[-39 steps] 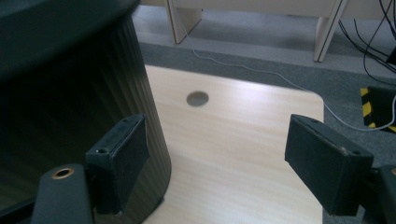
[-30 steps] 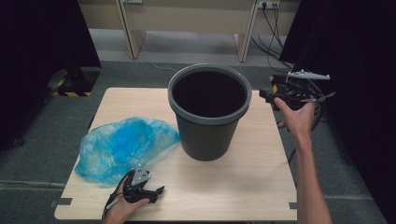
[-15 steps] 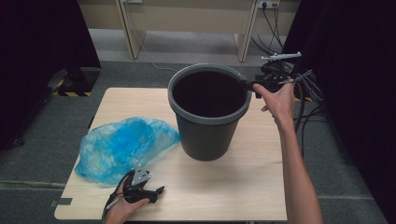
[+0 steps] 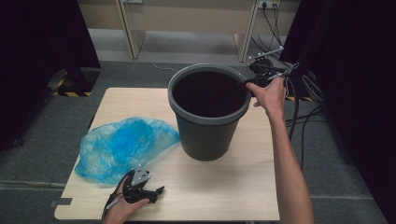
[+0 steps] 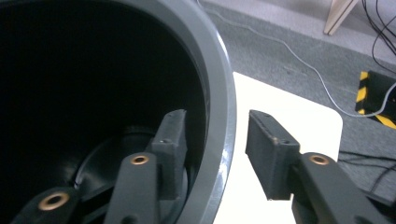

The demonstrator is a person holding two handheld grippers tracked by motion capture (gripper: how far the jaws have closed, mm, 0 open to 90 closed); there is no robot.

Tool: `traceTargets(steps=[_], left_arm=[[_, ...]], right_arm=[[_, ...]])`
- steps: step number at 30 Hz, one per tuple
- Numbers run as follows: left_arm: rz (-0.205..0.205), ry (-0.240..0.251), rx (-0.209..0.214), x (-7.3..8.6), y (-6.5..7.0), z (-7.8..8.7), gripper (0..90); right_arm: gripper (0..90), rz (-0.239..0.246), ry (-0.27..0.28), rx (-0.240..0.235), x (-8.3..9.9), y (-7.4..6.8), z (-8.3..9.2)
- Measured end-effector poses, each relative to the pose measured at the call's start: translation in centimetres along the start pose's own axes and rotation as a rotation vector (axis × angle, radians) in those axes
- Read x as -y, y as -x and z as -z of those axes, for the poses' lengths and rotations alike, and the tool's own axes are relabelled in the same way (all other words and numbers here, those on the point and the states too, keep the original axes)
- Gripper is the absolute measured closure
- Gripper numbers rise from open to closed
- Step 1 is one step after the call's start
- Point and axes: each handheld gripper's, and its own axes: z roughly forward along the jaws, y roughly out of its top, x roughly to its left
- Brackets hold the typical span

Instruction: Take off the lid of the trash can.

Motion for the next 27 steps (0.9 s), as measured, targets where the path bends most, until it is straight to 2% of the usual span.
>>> traceTargets(steps=[1,2,6,7,8,9,11,15,20,23,24,27], left_arm=[[0.0,0.0,0.0,0.0,0.0,0.0,15.3],[0.0,0.0,0.0,0.0,0.0,0.0,15.3],[0.0,0.0,0.001,0.0,0.0,0.0,15.3],[0.0,0.0,0.0,0.0,0.0,0.0,15.3],[0.0,0.0,0.0,0.0,0.0,0.0,15.3],[0.0,0.0,0.001,0.0,0.0,0.0,15.3],[0.0,0.0,0.001,0.0,0.0,0.0,15.3],[0.0,0.0,0.001,0.0,0.0,0.0,15.3],[-0.001,-0.001,0.002,0.0,0.0,0.0,15.3],[-0.001,0.0,0.002,0.0,0.0,0.0,15.3],[-0.001,-0.001,0.002,0.0,0.0,0.0,15.3],[-0.001,-0.001,0.003,0.0,0.0,0.1,15.3]], right_arm=[[64.1,0.025,-0.031,0.023,0.0,-0.2,-0.2],[66.8,0.031,-0.038,0.026,0.0,-0.3,-0.3],[69.6,0.035,-0.051,0.033,-0.2,-0.5,-0.2],[70.3,0.041,-0.054,0.045,-0.3,-0.7,-0.1],[71.4,0.06,-0.064,0.078,-0.6,-1.1,0.0],[71.4,0.06,-0.064,0.078,-0.6,-1.1,0.0],[73.4,0.09,-0.043,0.112,-1.4,-1.6,0.7],[75.4,0.11,-0.02,0.132,-2.3,-1.8,1.4],[77.3,0.098,0.073,0.114,-3.3,-2.1,2.7],[77.4,0.073,0.143,0.067,-3.5,-1.6,3.8],[77.4,0.073,0.143,0.067,-3.5,-1.6,3.8],[77.4,0.051,0.182,0.024,-3.4,-1.1,4.7]])
